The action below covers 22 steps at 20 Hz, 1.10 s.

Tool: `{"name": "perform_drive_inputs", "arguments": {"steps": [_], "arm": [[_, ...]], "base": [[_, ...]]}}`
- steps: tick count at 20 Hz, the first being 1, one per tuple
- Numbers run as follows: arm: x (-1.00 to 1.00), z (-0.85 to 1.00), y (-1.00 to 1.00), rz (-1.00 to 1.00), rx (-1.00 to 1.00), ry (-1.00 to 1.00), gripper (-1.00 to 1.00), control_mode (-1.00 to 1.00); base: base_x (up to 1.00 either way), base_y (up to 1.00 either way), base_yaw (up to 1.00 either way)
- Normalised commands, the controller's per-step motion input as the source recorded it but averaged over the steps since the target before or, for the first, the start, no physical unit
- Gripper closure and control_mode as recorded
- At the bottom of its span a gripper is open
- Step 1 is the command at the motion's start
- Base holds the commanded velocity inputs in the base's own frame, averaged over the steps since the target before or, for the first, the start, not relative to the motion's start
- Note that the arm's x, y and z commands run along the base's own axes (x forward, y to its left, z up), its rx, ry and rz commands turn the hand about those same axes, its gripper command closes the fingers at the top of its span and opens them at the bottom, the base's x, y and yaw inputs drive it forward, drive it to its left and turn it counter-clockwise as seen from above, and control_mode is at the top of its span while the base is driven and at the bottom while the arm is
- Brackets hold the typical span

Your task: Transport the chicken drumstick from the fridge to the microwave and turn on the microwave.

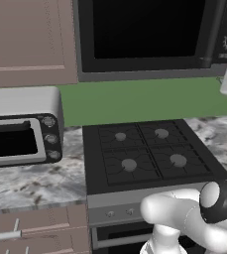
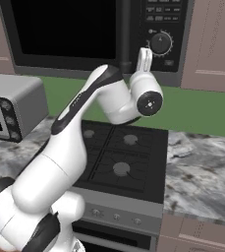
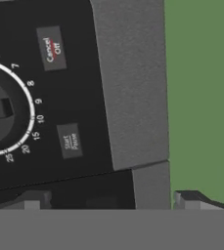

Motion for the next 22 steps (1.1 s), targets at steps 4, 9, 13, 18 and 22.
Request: {"name": "perform_drive_inputs", "arguments": {"steps": [4, 9, 13, 18, 22], "arm": [[0.23, -0.01, -0.08, 0.0, 0.0, 0.0, -1.0, -1.0], [0.11, -0.03, -0.19, 0.0, 0.0, 0.0, -1.0, -1.0], [0.08, -0.09, -0.16, 0.0, 0.0, 0.0, -1.0, -1.0], [0.15, -0.17, -0.01, 0.0, 0.01, 0.0, -1.0, -1.0], [0.25, -0.19, 0.06, 0.0, 0.01, 0.0, -1.0, -1.0]], "base": [[0.0, 0.0, 0.0], [0.0, 0.0, 0.0], [0.0, 0.0, 0.0], [0.0, 0.0, 0.0], [0.0, 0.0, 0.0]]}}
